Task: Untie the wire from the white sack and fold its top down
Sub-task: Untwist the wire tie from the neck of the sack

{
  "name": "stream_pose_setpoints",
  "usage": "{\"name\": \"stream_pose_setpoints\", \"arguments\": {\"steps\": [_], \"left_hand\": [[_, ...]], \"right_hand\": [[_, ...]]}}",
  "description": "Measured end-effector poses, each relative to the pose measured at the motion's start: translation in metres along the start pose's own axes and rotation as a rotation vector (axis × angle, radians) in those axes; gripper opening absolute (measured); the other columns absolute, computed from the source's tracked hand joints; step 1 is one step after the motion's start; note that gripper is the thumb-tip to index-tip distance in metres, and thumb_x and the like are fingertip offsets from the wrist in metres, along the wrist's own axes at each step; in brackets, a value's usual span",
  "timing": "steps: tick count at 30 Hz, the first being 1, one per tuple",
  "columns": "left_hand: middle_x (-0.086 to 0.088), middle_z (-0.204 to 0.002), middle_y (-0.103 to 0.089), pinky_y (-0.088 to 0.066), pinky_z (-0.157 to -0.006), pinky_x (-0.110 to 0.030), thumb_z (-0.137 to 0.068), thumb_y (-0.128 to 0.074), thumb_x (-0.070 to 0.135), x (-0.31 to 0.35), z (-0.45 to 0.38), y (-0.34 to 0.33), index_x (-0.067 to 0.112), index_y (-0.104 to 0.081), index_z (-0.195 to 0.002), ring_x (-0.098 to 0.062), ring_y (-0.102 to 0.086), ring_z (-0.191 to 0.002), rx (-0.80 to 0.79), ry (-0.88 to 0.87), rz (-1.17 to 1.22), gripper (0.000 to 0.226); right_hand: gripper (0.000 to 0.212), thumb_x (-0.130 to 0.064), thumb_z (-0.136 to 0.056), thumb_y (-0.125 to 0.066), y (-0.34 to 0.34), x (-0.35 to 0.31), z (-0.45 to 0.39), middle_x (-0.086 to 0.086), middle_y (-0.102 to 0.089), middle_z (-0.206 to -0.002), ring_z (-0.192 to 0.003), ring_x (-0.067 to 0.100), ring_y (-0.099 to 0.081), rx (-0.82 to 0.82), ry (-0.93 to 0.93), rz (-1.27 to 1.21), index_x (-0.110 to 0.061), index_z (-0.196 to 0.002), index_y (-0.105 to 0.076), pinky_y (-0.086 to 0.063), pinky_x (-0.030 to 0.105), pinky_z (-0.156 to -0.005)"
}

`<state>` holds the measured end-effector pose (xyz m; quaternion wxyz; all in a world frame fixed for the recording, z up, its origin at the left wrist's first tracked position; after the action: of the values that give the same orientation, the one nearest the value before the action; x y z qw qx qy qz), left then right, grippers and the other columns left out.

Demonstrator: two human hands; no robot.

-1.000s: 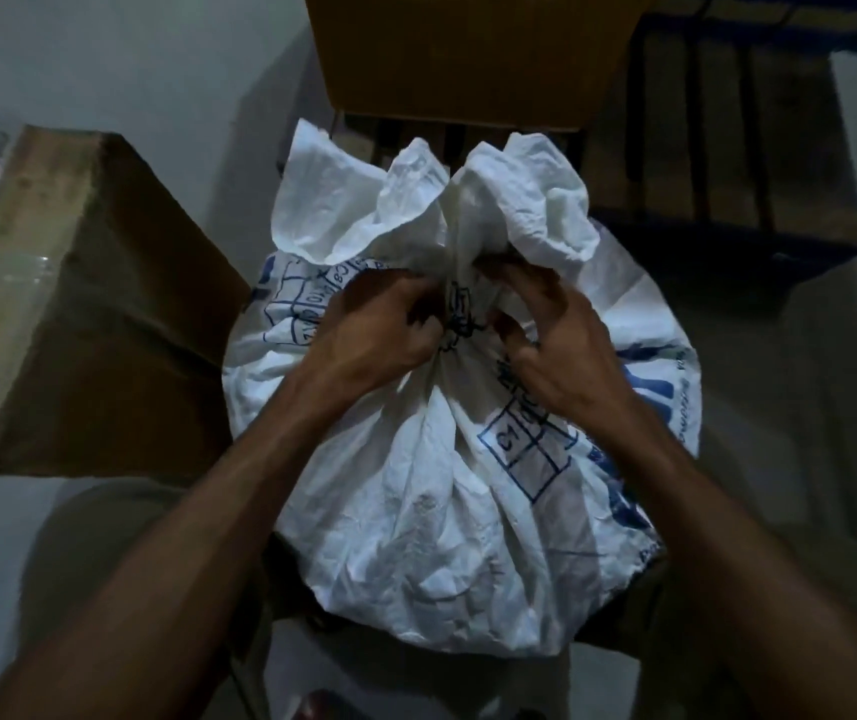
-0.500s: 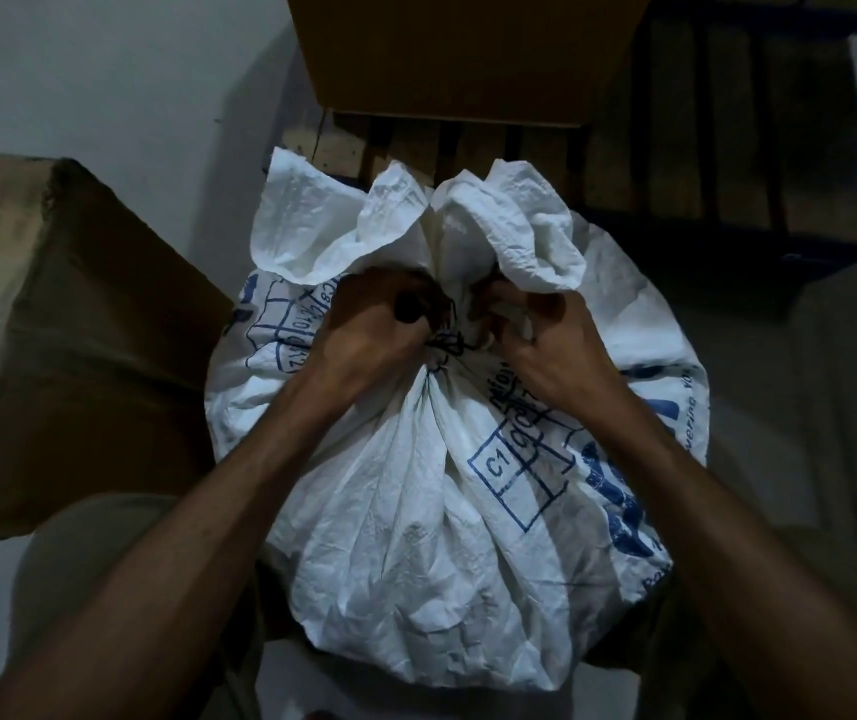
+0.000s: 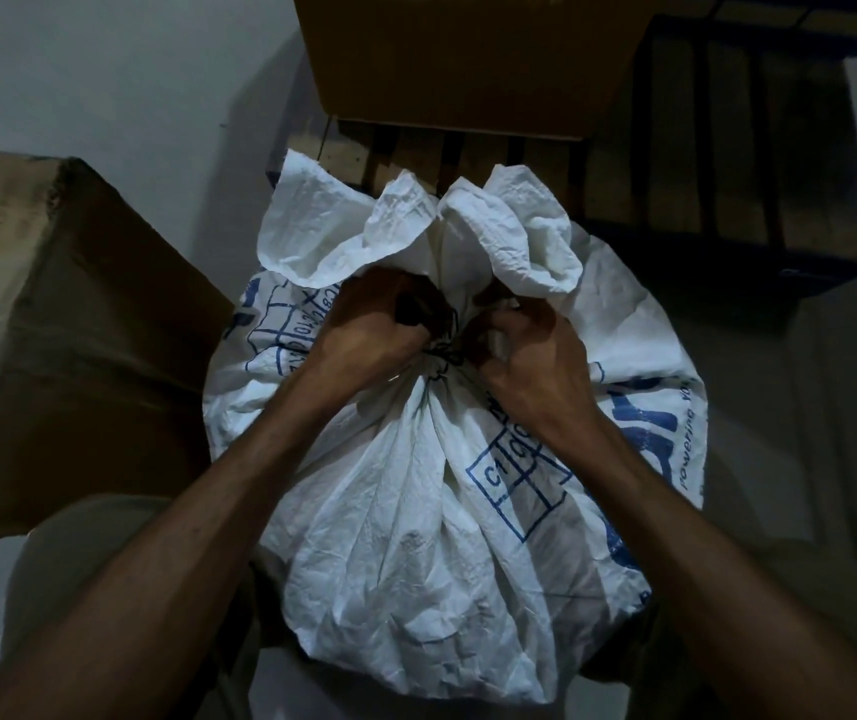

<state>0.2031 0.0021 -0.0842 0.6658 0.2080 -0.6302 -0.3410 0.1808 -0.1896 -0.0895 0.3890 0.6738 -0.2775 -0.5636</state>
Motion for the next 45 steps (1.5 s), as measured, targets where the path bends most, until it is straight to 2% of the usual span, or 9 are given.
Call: {"name": "stream_pose_setpoints", "arguments": {"steps": [2, 15, 22, 27, 31, 34, 37, 40, 45], "left_hand": [[0.005, -0.104, -0.077, -0.058, -0.084, -0.029, -0.071, -0.066, 0.029, 0.000, 0.001, 0.001, 0.029, -0.080, -0.102, -0.014, -0.071, -0.095, -0.010, 0.024, -0.019, 0.034], [0.011, -0.112, -0.074, -0.055, -0.089, -0.037, -0.079, -0.055, 0.042, 0.002, 0.014, 0.001, 0.037, -0.073, -0.109, -0.016, -0.068, -0.104, -0.002, -0.015, -0.101, 0.035], [0.007, -0.111, -0.074, -0.056, -0.086, -0.036, -0.081, -0.055, 0.040, 0.002, 0.017, 0.002, 0.033, -0.073, -0.111, -0.017, -0.068, -0.099, 0.002, -0.053, -0.109, 0.035], [0.006, -0.107, -0.076, -0.055, -0.083, -0.029, -0.084, -0.060, 0.031, 0.006, 0.021, 0.007, 0.030, -0.075, -0.109, -0.015, -0.069, -0.092, 0.015, -0.105, -0.052, 0.029], [0.013, -0.105, -0.074, -0.048, -0.075, -0.009, -0.089, -0.069, 0.029, 0.007, 0.023, 0.009, 0.030, -0.076, -0.111, -0.002, -0.066, -0.090, -0.011, -0.107, 0.004, 0.023], [0.013, -0.099, -0.072, -0.051, -0.072, -0.016, -0.085, -0.075, 0.037, 0.006, 0.027, 0.006, 0.029, -0.075, -0.111, -0.003, -0.066, -0.086, -0.033, -0.103, 0.040, 0.028], [0.011, -0.095, -0.066, -0.046, -0.071, -0.018, -0.080, -0.076, 0.039, 0.008, 0.033, 0.002, 0.028, -0.074, -0.105, -0.006, -0.060, -0.082, 0.016, -0.197, -0.047, 0.028], [0.000, -0.093, -0.068, -0.047, -0.073, -0.025, -0.079, -0.064, 0.035, 0.012, 0.037, 0.000, 0.022, -0.076, -0.100, -0.019, -0.062, -0.082, 0.063, -0.244, -0.142, 0.027], [0.004, -0.096, -0.076, -0.045, -0.074, -0.022, -0.080, -0.066, 0.022, 0.017, 0.039, 0.005, 0.023, -0.080, -0.100, -0.015, -0.066, -0.085, 0.094, -0.099, -0.091, 0.025]], "right_hand": [[0.013, -0.020, -0.081, -0.074, -0.002, -0.003, 0.001, 0.008, -0.074, -0.096, -0.084, 0.032, -0.070, 0.001, 0.003, 0.038, -0.013, -0.090, -0.077, -0.058, 0.040, -0.070], [0.036, -0.006, -0.075, -0.081, -0.007, -0.014, 0.015, 0.021, -0.063, -0.114, -0.083, 0.041, -0.067, -0.017, -0.030, 0.072, 0.000, -0.108, -0.068, -0.058, 0.040, -0.066], [0.037, -0.019, -0.089, -0.072, 0.002, -0.024, 0.012, 0.018, -0.057, -0.125, -0.101, 0.040, -0.062, -0.095, -0.070, 0.056, -0.002, -0.119, -0.059, -0.052, 0.038, -0.082], [0.046, -0.046, -0.078, -0.053, 0.008, -0.019, 0.008, 0.011, -0.060, -0.109, -0.097, 0.029, -0.059, -0.099, -0.131, -0.132, -0.010, -0.104, -0.062, -0.052, 0.041, -0.082], [0.025, -0.027, -0.087, -0.062, 0.015, -0.011, 0.003, 0.015, -0.068, -0.093, -0.084, 0.026, -0.066, -0.080, -0.218, -0.376, -0.004, -0.091, -0.069, -0.055, 0.044, -0.075], [0.021, -0.023, -0.091, -0.063, 0.020, -0.013, 0.002, 0.008, -0.071, -0.083, -0.076, 0.014, -0.067, -0.075, -0.245, -0.584, -0.004, -0.087, -0.071, -0.053, 0.035, -0.069], [0.020, -0.014, -0.099, -0.063, 0.020, -0.014, 0.002, -0.012, -0.072, -0.072, -0.072, 0.000, -0.067, -0.152, -0.266, -0.717, -0.020, -0.082, -0.072, -0.051, 0.021, -0.065], [0.021, -0.009, -0.099, -0.063, 0.020, -0.016, 0.002, -0.010, -0.071, -0.073, -0.072, 0.003, -0.067, -0.168, -0.278, -0.779, -0.021, -0.082, -0.070, -0.051, 0.020, -0.063], [0.015, -0.007, -0.091, -0.072, 0.021, -0.011, 0.005, -0.009, -0.074, -0.078, -0.073, 0.005, -0.069, -0.070, -0.214, -0.742, -0.021, -0.085, -0.074, -0.051, 0.020, -0.063]]}}
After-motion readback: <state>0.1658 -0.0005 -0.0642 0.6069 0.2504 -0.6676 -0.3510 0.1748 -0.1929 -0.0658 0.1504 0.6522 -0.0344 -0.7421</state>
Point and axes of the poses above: each hand's wrist, its own z-axis away from the middle knuckle, its own y-axis out of the back of the hand, x = y × z, the point moved 1 cm from there along -z, towards the middle knuckle
